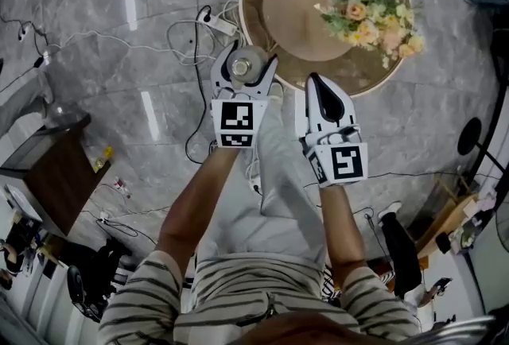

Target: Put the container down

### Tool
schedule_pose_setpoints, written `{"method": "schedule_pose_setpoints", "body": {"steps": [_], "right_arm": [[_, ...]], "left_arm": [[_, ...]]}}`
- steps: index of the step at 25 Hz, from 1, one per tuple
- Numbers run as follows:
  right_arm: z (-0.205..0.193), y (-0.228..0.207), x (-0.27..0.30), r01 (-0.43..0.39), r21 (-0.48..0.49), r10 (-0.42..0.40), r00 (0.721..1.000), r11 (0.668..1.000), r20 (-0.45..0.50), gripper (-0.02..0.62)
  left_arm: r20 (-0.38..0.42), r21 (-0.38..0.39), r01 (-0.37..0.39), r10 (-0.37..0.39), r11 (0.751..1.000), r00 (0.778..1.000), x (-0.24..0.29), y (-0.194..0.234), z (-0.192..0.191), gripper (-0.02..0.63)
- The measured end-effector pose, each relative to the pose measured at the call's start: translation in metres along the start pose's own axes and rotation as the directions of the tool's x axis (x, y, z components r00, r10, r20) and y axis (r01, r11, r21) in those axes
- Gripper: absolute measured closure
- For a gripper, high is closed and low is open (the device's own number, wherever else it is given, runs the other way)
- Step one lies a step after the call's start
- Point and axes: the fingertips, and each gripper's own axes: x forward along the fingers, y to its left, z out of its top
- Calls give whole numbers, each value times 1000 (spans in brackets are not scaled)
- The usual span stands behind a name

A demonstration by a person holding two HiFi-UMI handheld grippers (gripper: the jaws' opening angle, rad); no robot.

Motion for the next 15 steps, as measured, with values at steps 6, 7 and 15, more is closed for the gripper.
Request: {"method": "schedule_pose_setpoints", "body": {"steps": [6,7,15], "right_arm": [[-12,-6,1,3,-22,-3,1000,1000,-20,586],[-15,-8,2,5,-23,-5,1000,1000,-22,586],[-35,-26,13,8,-21,-9,999,1000,-42,586]], "left_arm": [[-19,37,10,-10,999,1000,35,4,-23,275],[-21,45,12,-11,999,1000,41,5,-26,275],[-28,109,13,-10,994,1000,89,17,-45,275]]}}
